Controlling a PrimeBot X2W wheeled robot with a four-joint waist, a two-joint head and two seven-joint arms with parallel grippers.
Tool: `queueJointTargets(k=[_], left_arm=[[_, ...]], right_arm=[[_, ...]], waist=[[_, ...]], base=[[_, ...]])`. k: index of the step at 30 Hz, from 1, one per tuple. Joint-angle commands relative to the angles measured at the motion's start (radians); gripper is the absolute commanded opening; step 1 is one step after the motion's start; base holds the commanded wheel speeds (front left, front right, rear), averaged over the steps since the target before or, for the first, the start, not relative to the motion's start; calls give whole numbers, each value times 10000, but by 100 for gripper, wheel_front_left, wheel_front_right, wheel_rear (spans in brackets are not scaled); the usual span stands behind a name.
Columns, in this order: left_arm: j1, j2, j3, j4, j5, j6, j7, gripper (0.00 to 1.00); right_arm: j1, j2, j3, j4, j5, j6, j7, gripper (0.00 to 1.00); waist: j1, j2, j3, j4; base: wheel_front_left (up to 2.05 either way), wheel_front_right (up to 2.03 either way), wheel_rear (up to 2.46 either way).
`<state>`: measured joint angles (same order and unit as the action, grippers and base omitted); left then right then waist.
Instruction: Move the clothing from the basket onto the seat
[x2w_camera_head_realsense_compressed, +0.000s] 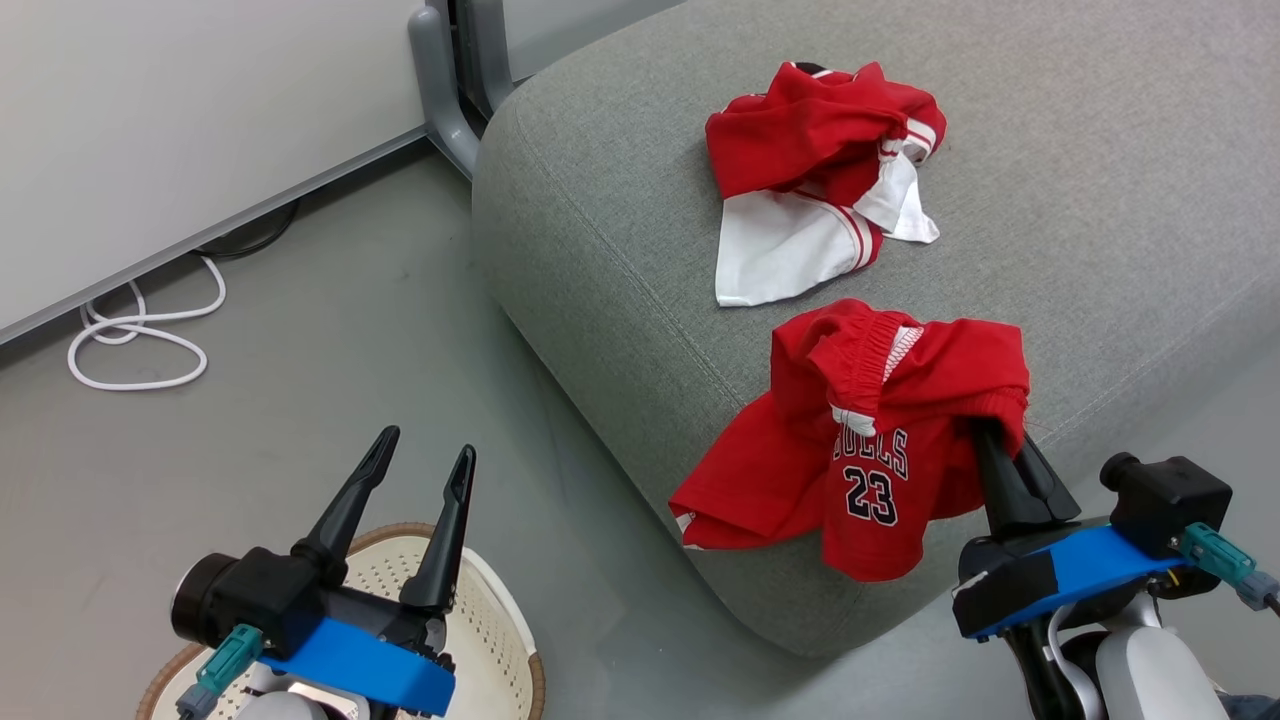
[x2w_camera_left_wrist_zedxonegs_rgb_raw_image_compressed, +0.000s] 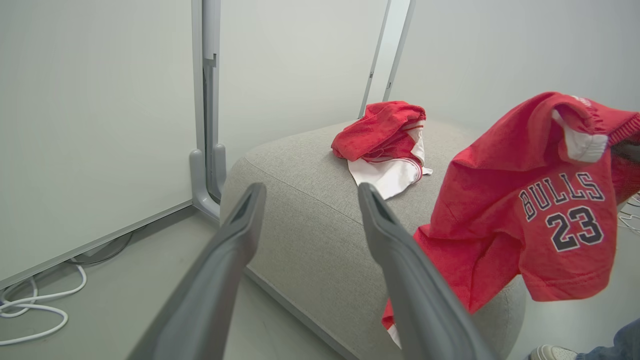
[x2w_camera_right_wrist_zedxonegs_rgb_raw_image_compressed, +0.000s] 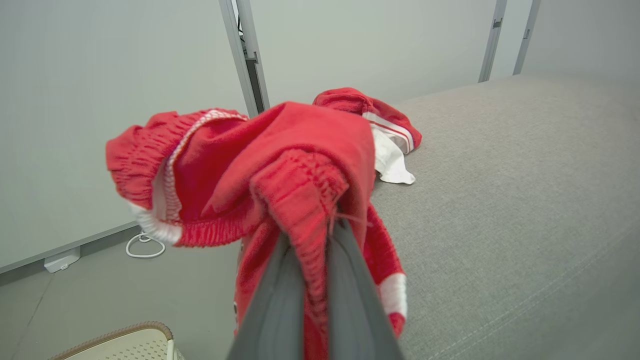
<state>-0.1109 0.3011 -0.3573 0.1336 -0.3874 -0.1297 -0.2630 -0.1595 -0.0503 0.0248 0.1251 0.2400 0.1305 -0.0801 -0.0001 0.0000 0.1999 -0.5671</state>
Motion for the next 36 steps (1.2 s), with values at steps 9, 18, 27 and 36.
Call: queueJointTargets(k=[9,18,27,36], left_arm=[[-39,158,185,-59,-33,-11,-26,100],[-86,471,606,-638,249,-11,-26,100],[-748,1098,568,-1496,494,-9,114,100],[-1424,1465,503,-2709,879,79,424,100]], right_arm=[[-741,-2,-37,102,-224,5,97,0],[-3596,-6,-842,846,-197,3,394,0],[-7249,-754,-2758,1315,-394,5,1027,0],[-9771,-1851,-5127,2710,-1051,5,723,0]], waist=[[1,0,240,16],[1,0,1379,250],[1,0,3066,875],[1,0,4646,1594]], base=[[0,0,0],[0,0,0],[0,0,0],[0,0,0]])
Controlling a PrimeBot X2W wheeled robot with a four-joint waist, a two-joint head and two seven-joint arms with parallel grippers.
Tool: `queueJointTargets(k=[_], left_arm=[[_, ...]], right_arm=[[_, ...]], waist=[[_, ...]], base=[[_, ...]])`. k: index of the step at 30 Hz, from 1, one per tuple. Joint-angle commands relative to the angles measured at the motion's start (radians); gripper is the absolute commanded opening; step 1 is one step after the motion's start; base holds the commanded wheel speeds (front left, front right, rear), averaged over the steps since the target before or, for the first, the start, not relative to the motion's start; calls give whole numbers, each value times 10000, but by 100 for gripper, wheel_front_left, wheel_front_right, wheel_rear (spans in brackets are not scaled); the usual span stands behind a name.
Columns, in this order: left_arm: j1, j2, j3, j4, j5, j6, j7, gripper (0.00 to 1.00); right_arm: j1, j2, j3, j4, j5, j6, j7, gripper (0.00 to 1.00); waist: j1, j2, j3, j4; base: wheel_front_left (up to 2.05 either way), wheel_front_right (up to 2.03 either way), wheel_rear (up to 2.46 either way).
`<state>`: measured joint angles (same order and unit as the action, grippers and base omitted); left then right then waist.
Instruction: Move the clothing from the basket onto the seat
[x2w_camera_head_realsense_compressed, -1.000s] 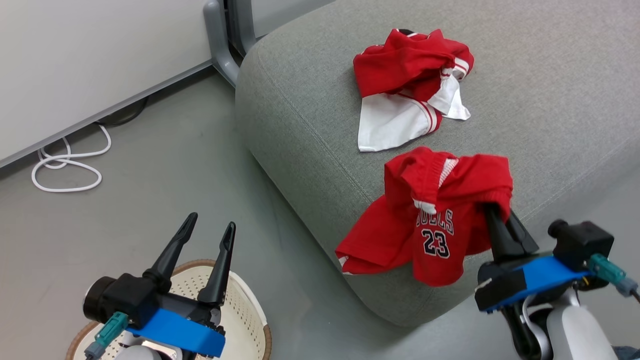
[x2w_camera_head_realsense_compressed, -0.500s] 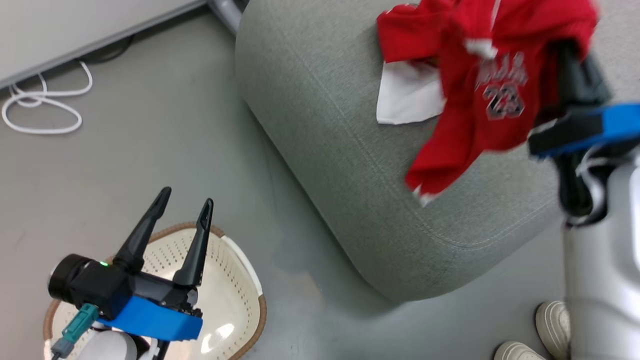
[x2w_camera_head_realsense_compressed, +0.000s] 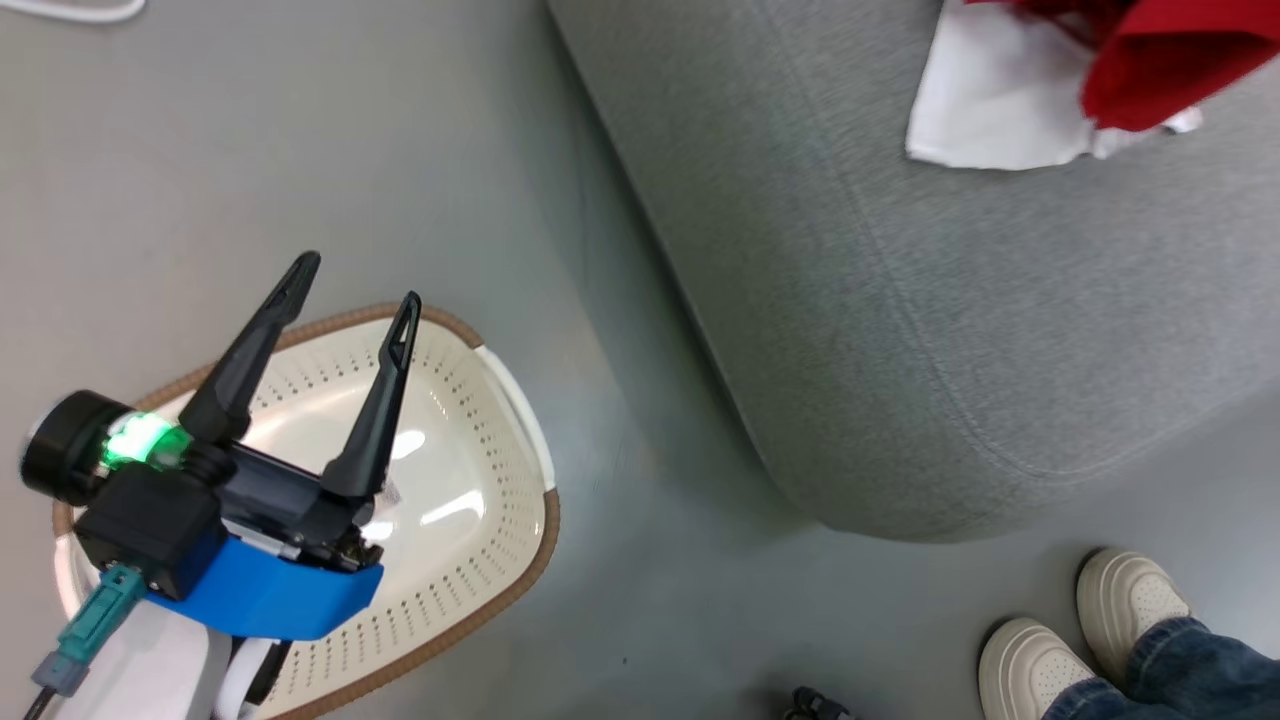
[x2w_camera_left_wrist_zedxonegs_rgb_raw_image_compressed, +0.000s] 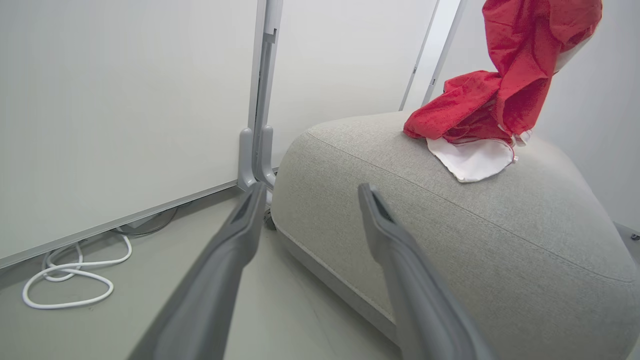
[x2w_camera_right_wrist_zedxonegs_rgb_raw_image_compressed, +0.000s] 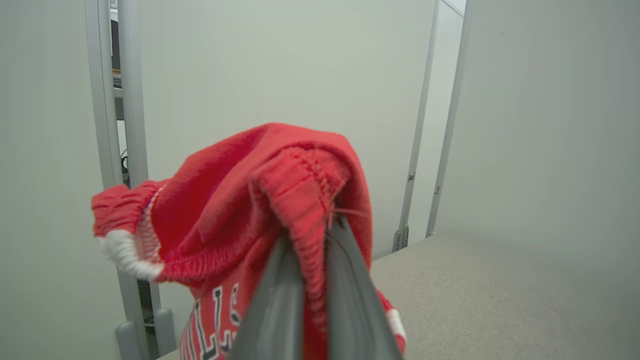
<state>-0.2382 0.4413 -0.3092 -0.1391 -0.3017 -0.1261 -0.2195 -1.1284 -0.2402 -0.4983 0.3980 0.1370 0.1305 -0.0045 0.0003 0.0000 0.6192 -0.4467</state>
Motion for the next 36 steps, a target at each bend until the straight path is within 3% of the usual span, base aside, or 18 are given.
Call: queueJointTargets(k=[1,15,16,17,18,26,36], left_arm=[[-233,107,48,-98,54,53,38,100],[-295,414,274,-859,49,279,252,100],[-298,391,271,-823,36,293,235,100],[-308,365,271,-781,11,290,209,100],[-325,337,260,-727,-11,290,163,100],[-494,-146,46,140,-268,222,-234,100],[-34,-1402,108,1836,-853,87,-459,100]], right_arm=[[-197,-23,-85,205,-118,5,-89,0],[-254,-23,-948,4079,-1465,3,-567,0],[-265,-52,-950,4246,-1567,3,-604,8],[-281,-77,-973,4422,-1667,3,-647,58],[-304,-101,-963,4544,-1784,3,-744,100],[64,-129,-779,5078,-2226,3,-1326,100],[1807,254,264,4863,-1933,3,-1640,100]], waist=[[-3,0,604,481],[-3,0,1693,1112],[-3,0,1665,1138],[-3,0,1620,1157],[-3,0,1559,1172],[-3,0,481,1377],[-3,0,-1967,1852]], base=[[0,0,0],[0,0,0],[0,0,0],[0,0,0],[0,0,0],[0,0,0],[0,0,0]])
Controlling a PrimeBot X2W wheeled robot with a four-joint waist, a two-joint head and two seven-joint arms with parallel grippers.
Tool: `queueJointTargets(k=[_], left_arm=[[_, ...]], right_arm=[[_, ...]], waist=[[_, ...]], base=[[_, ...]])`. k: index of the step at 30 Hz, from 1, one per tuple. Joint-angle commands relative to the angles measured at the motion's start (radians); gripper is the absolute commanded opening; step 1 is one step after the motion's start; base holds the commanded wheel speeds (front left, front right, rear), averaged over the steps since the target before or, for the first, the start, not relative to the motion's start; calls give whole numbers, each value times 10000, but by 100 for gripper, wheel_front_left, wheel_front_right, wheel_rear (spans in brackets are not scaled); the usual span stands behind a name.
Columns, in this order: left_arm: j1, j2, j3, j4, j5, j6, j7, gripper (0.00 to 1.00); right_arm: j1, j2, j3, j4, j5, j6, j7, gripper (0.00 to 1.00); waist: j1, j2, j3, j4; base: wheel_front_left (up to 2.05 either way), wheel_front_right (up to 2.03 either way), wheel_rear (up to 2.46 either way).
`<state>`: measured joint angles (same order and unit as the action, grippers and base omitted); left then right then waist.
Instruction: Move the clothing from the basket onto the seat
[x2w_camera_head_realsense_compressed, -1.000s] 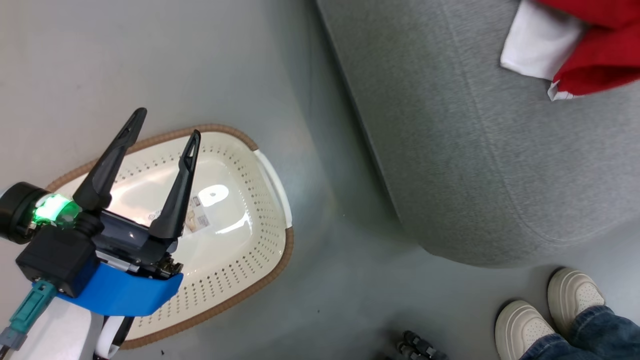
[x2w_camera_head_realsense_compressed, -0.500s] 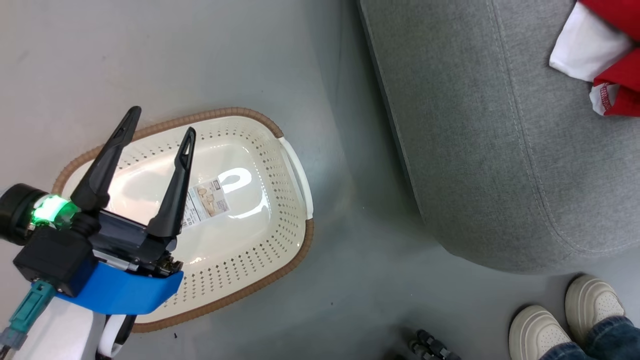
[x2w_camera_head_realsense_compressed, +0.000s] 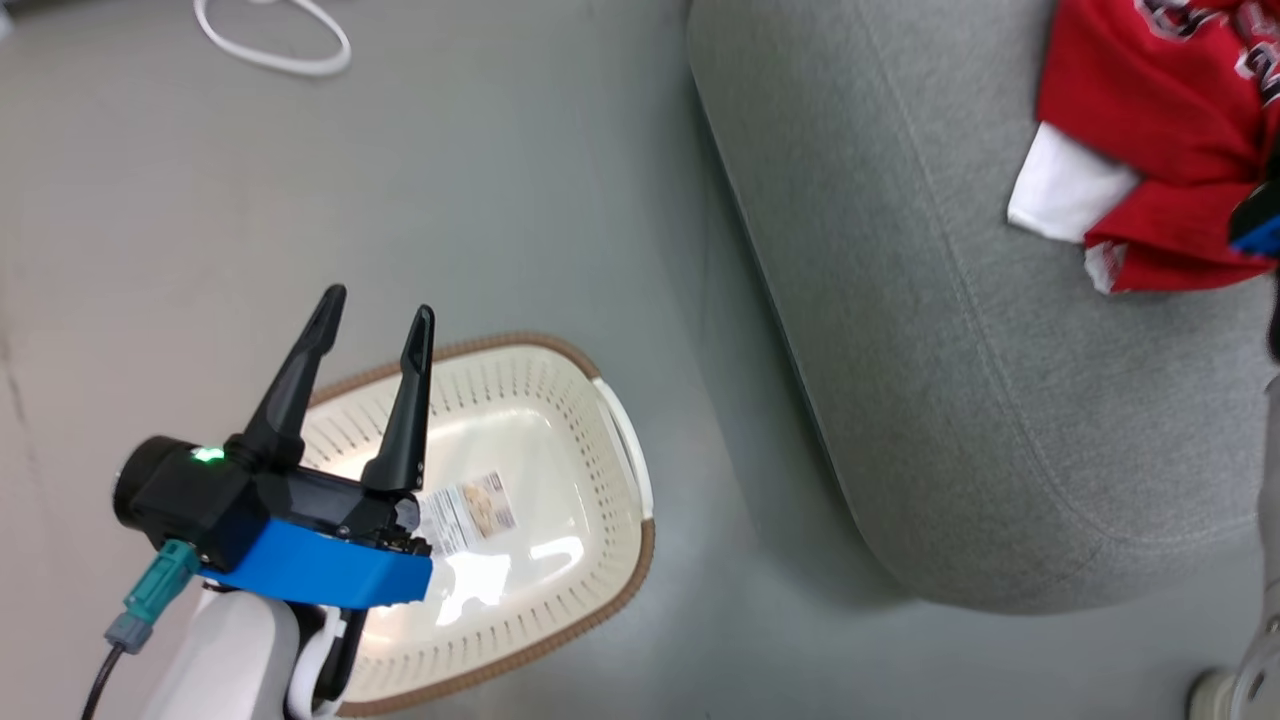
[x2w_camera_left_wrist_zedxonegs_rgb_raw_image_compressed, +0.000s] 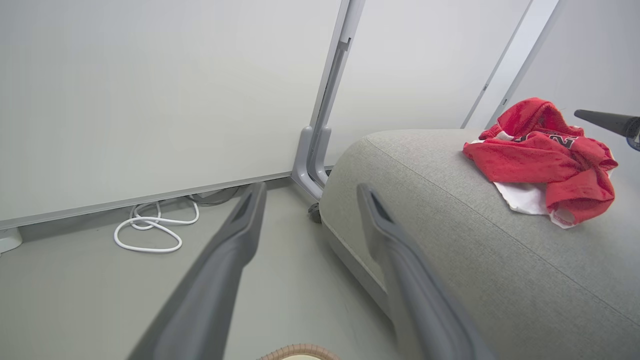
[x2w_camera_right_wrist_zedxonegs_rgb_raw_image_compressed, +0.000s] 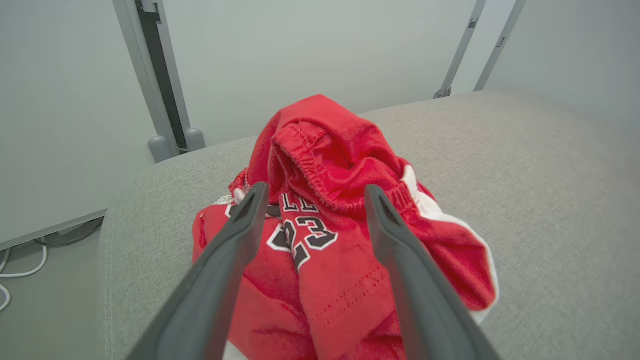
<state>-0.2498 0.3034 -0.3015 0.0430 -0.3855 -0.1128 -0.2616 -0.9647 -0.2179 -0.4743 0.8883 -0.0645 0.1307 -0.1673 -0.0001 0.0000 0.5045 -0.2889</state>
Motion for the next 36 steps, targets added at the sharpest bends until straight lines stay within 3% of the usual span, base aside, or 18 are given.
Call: queueJointTargets(k=[1,8,14,26,36], left_arm=[[164,-151,116,93,-32,-59,-39,100],[737,-896,608,819,-66,-143,-43,100],[1163,-1232,1001,1396,-135,-201,-44,100],[1858,-1489,1495,2063,-161,-178,-42,100],[2230,-1654,1866,2230,-9,-180,-40,100]], right_arm=[[383,80,147,-148,186,2,-26,100],[2563,512,1200,-1415,710,2,-194,100],[4611,1073,1446,-3231,859,2,-212,100],[8089,1670,2230,-7005,1216,2,365,100],[9566,1674,3237,-8214,1681,3,869,100]], waist=[[1,0,-1026,327],[1,0,-2307,813],[1,0,-3105,1121],[1,0,-4142,1681],[1,0,-4533,2199]], base=[[0,0,0],[0,0,0],[0,0,0],[0,0,0],[0,0,0]])
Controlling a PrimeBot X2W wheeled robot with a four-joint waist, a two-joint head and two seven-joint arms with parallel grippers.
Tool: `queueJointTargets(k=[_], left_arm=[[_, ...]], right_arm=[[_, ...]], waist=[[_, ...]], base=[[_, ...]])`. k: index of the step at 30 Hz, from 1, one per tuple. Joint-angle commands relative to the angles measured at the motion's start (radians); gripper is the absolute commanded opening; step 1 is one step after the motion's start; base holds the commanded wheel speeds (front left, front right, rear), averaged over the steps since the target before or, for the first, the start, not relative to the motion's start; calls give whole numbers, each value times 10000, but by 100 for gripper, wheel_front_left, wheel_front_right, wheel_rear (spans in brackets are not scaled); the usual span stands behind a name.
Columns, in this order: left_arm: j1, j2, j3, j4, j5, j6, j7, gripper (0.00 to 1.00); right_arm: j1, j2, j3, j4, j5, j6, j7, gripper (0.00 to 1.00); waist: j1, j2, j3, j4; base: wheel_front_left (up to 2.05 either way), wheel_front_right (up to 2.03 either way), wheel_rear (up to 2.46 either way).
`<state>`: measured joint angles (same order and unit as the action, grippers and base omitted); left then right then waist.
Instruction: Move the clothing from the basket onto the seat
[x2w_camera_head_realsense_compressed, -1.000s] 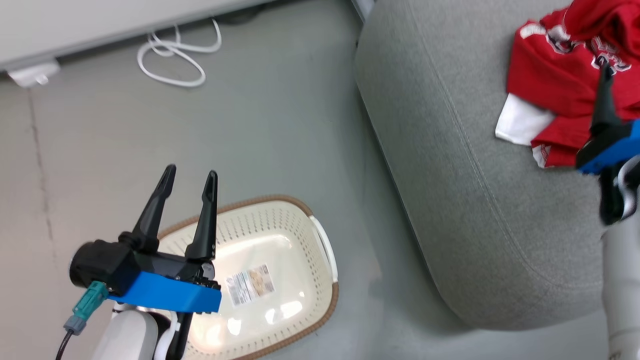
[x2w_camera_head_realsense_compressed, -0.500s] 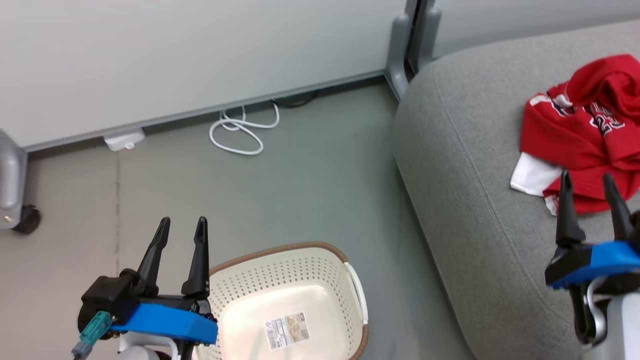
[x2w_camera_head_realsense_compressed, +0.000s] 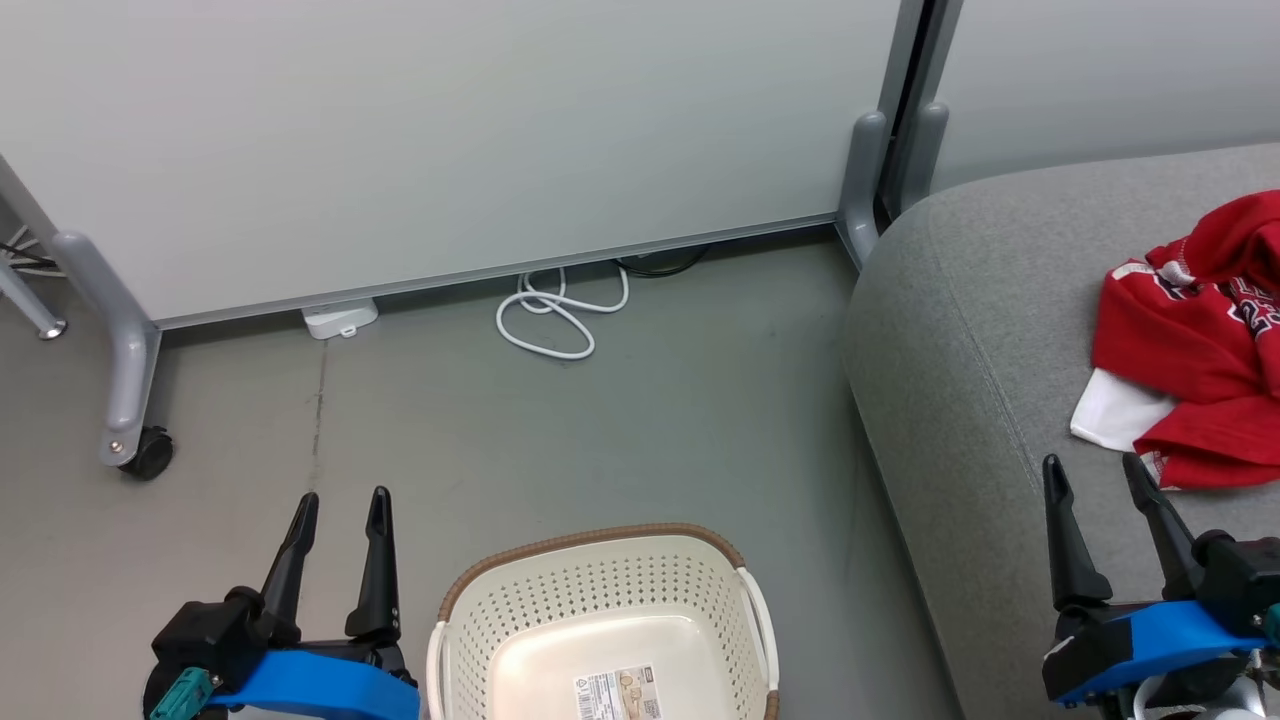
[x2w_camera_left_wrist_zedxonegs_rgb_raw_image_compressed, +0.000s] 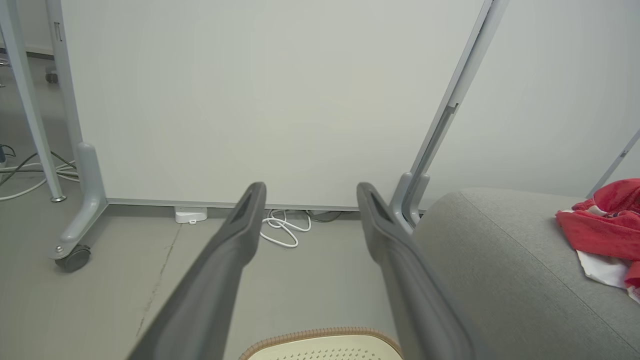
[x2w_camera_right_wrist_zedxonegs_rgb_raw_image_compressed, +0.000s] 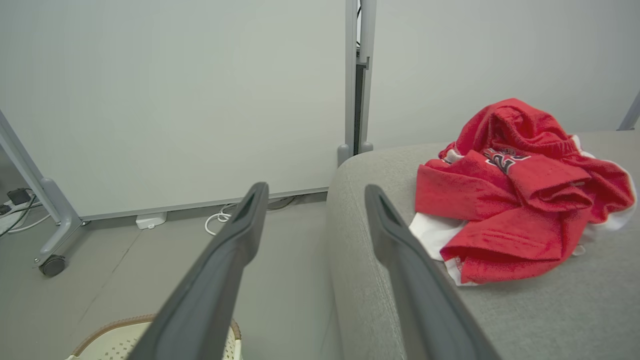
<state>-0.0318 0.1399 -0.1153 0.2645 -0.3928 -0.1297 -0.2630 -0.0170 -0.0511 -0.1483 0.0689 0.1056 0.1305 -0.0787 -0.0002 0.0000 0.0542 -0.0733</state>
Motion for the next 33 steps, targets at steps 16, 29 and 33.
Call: queueJointTargets(k=[16,29,33], left_arm=[[205,-43,338,301,187,-12,-27,100],[179,75,337,457,241,-12,-27,100],[150,111,290,464,235,-13,-27,100]], right_arm=[[373,6,624,44,253,4,60,100],[326,6,712,180,403,4,-8,100],[308,6,724,215,455,5,-25,100]], waist=[[2,0,-337,1023],[2,0,-333,1184],[2,0,-315,1174]], base=[[0,0,0],[0,0,0],[0,0,0]])
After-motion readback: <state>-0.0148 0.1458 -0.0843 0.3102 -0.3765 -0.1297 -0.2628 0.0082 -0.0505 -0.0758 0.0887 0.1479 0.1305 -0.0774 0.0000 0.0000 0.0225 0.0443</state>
